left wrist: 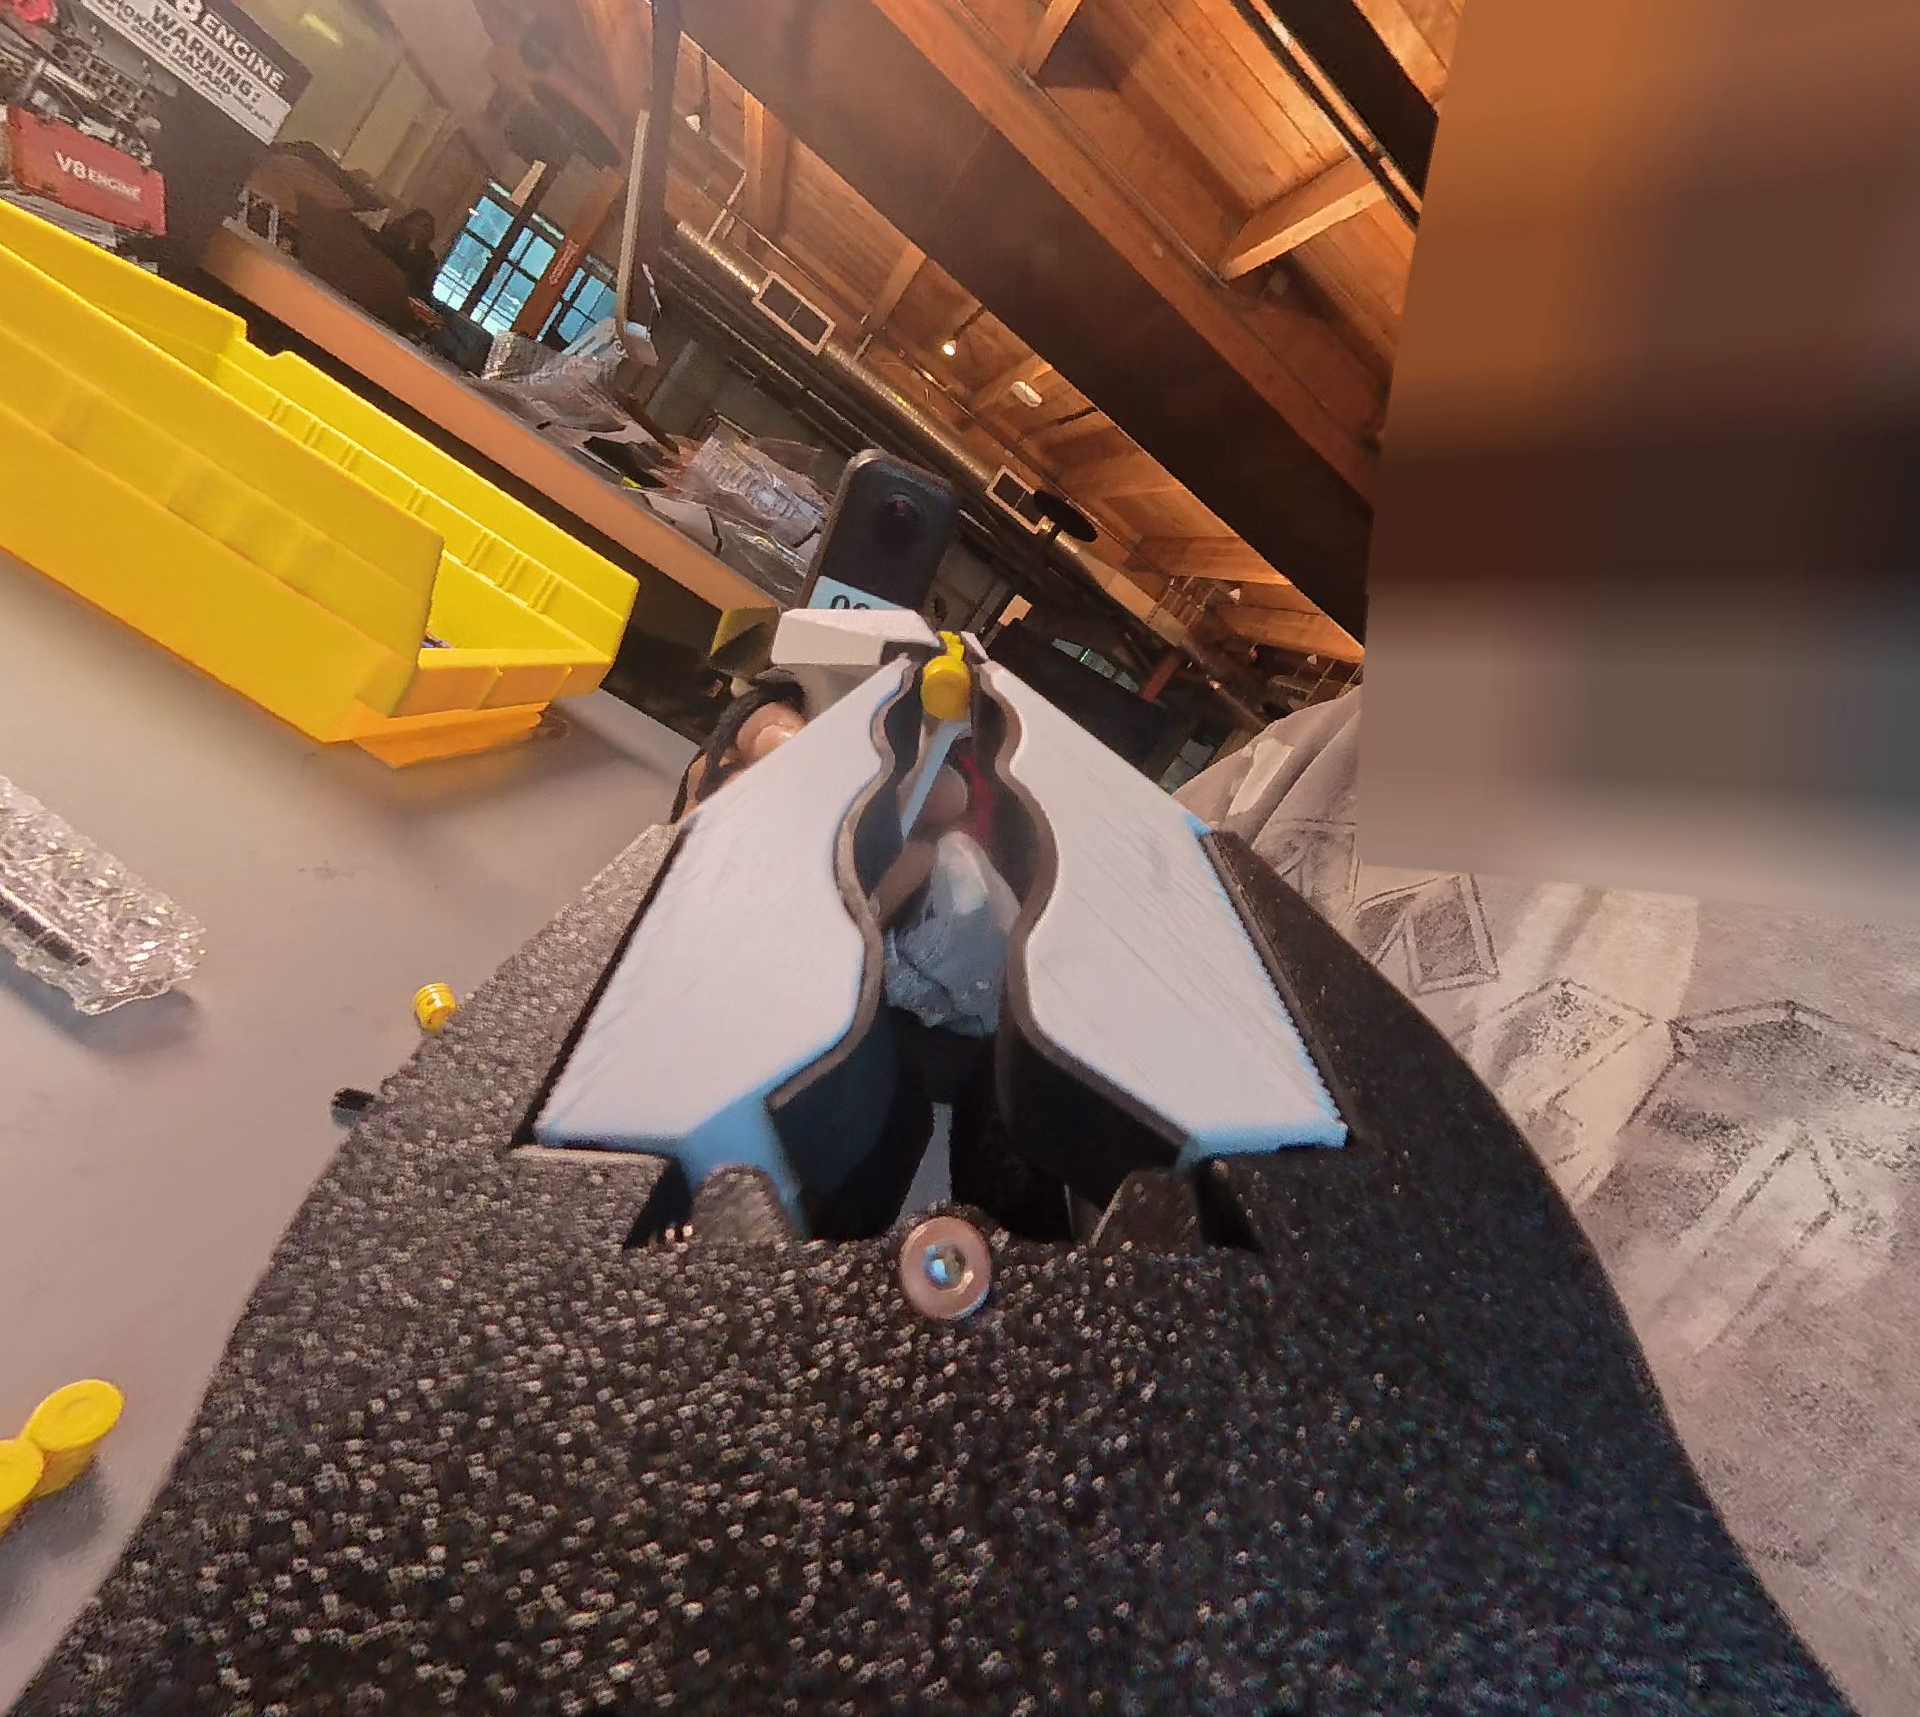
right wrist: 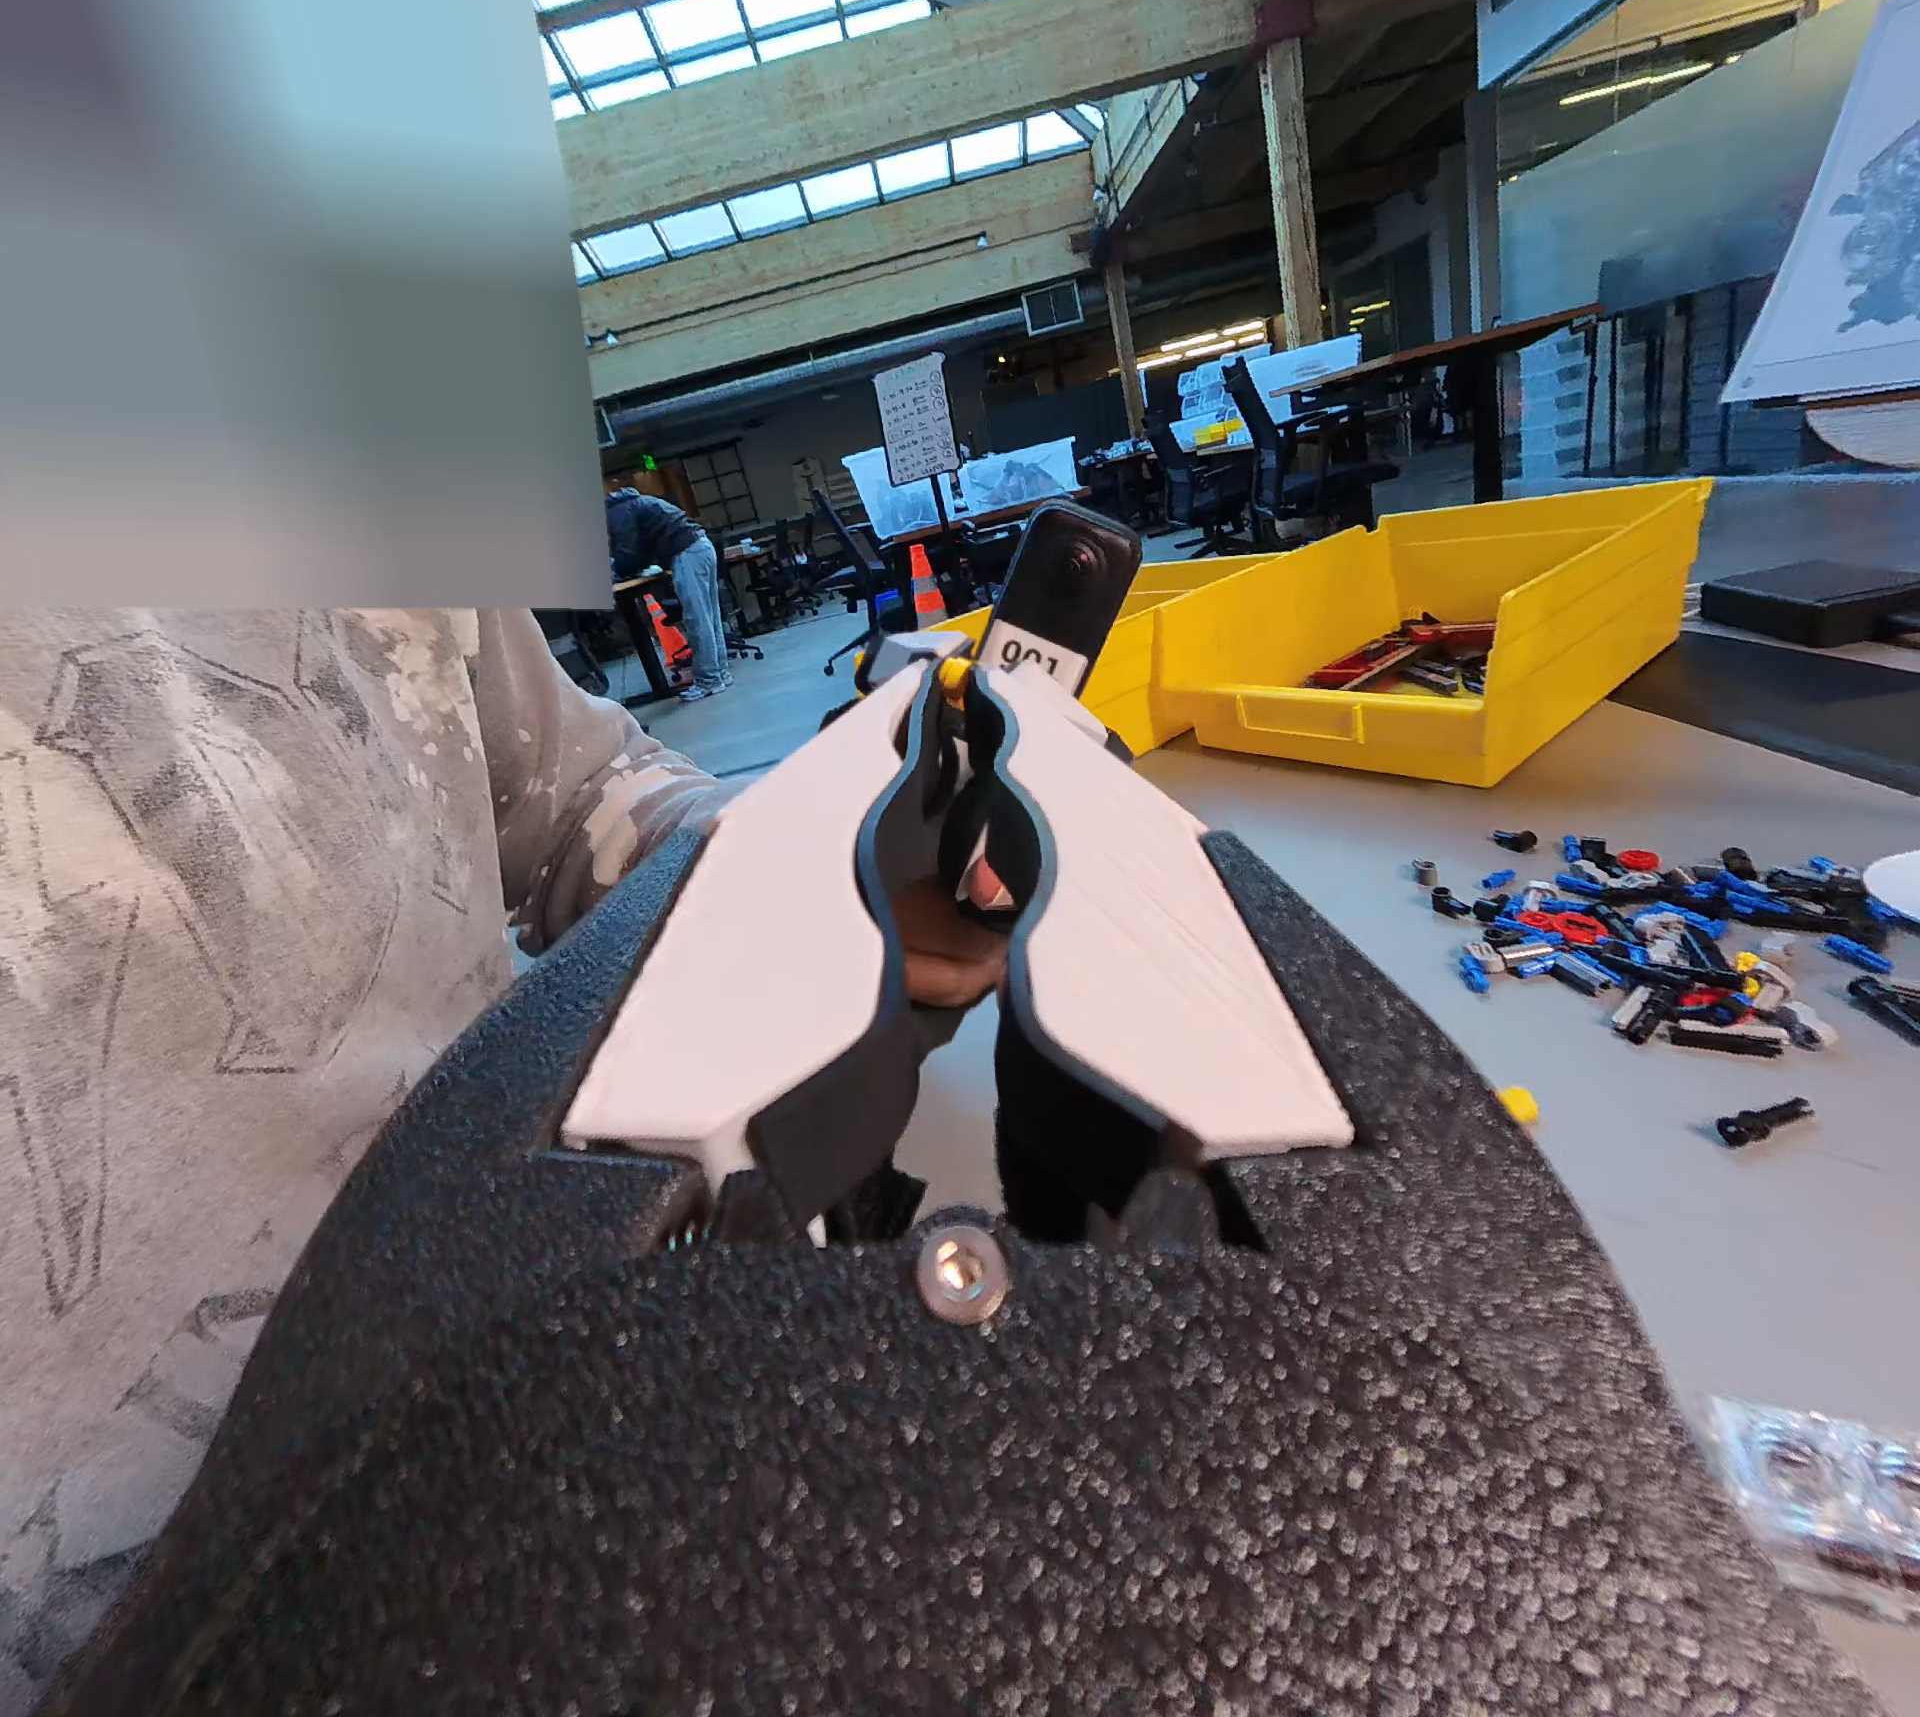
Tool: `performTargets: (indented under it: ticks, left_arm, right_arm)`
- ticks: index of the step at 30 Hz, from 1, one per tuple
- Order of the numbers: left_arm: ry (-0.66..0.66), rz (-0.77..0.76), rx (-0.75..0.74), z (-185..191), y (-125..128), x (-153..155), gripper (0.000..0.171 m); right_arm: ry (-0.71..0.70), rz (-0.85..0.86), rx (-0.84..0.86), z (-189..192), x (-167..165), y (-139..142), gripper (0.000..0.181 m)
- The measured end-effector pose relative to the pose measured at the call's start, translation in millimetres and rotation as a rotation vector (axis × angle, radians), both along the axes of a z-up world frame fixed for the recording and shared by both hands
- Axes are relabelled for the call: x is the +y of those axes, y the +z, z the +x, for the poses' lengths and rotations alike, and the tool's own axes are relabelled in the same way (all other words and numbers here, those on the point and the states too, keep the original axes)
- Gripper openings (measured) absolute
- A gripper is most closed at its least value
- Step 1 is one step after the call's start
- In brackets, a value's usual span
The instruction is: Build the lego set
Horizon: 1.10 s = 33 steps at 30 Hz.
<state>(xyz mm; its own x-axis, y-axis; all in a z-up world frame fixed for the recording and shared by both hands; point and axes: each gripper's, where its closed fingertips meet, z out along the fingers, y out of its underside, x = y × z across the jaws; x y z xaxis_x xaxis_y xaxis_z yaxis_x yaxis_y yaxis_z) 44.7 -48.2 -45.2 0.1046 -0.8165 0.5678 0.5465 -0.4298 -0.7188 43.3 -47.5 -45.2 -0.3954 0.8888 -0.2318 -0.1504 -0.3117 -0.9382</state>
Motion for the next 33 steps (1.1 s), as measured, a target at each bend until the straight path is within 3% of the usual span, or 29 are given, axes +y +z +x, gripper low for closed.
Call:
performTargets:
  ticks: [15,33]
  left_arm:
    - [0.099,0.054,-0.001,-2.4,10.0,2.7,0.007]
    - [0.190,0.199,0.204,4.2,15.3,2.6,0.009]
  right_arm:
    - [0.016,-0.125,0.066,-2.3,1.4,8.9,0.001]
    - [0.073,-0.239,0.114,1.8,1.9,15.1,0.002]
